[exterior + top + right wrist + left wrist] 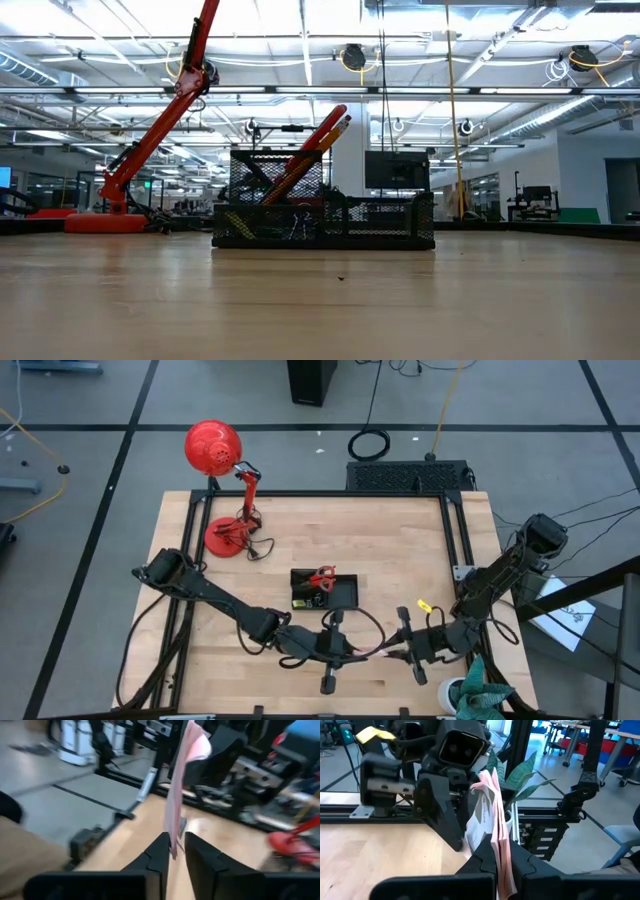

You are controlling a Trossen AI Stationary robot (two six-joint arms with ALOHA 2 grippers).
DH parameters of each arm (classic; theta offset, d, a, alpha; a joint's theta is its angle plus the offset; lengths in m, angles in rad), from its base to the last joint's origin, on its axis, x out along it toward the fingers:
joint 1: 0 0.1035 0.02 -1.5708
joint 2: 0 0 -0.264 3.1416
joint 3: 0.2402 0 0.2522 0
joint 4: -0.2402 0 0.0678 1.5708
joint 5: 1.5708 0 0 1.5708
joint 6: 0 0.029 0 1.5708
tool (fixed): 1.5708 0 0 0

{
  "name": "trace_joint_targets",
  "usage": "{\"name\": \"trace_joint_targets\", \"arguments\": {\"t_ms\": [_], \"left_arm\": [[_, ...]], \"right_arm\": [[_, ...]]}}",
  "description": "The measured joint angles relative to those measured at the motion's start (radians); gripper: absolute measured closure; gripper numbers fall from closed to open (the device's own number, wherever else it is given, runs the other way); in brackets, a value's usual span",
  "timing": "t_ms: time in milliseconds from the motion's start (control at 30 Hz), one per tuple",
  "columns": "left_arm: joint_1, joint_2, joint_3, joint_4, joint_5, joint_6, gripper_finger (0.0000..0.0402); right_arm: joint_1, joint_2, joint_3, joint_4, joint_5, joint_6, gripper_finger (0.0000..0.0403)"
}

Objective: Pick and place office supplies into organizer
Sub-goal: Put the sticky note into the desk organizer

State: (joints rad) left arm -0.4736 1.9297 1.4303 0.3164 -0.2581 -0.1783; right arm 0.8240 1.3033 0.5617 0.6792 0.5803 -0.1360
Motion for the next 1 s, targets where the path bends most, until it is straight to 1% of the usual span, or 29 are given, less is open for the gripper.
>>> {"name": "trace_joint_targets", "arguments": {"t_ms": [100,233,333,433,500,567,667,700,833,933,1000], "left_arm": [[0.000,-0.001,0.000,0.000,0.000,0.009,0.0395],[-0.004,-0.027,0.000,-0.008,-0.006,0.015,0.0396],[-0.006,-0.061,0.001,-0.028,-0.034,0.021,0.0397],[-0.005,-0.092,0.001,-0.019,-0.091,0.021,0.0393],[0.004,-0.103,0.001,0.014,-0.129,0.014,0.0395],[0.016,-0.104,0.002,0.057,-0.145,-0.010,0.0397],[0.042,-0.100,0.001,0.121,-0.154,-0.053,0.0393],[0.051,-0.100,0.001,0.137,-0.155,-0.071,0.0391],[0.079,-0.100,0.001,0.157,-0.162,-0.106,0.0396],[0.087,-0.100,0.001,0.158,-0.158,-0.113,0.0396],[0.087,-0.100,0.001,0.154,-0.159,-0.112,0.0392]], "right_arm": [[0.048,-0.002,0.000,0.002,0.130,-0.099,0.0326],[0.134,-0.002,0.000,0.021,0.357,-0.260,0.0282],[0.192,0.001,0.012,0.029,0.495,-0.363,0.0250],[0.235,0.018,0.057,0.029,0.594,-0.450,0.0224],[0.250,0.048,0.098,0.017,0.646,-0.513,0.0211],[0.263,0.095,0.142,0.008,0.731,-0.611,0.0202],[0.265,0.180,0.212,0.009,0.874,-0.804,0.0196],[0.262,0.205,0.235,-0.014,0.907,-0.830,0.0196],[0.223,0.267,0.302,-0.110,0.922,-0.814,0.0196],[0.192,0.284,0.311,-0.168,0.966,-0.802,0.0196],[0.167,0.281,0.312,-0.187,0.972,-0.795,0.0196]]}}
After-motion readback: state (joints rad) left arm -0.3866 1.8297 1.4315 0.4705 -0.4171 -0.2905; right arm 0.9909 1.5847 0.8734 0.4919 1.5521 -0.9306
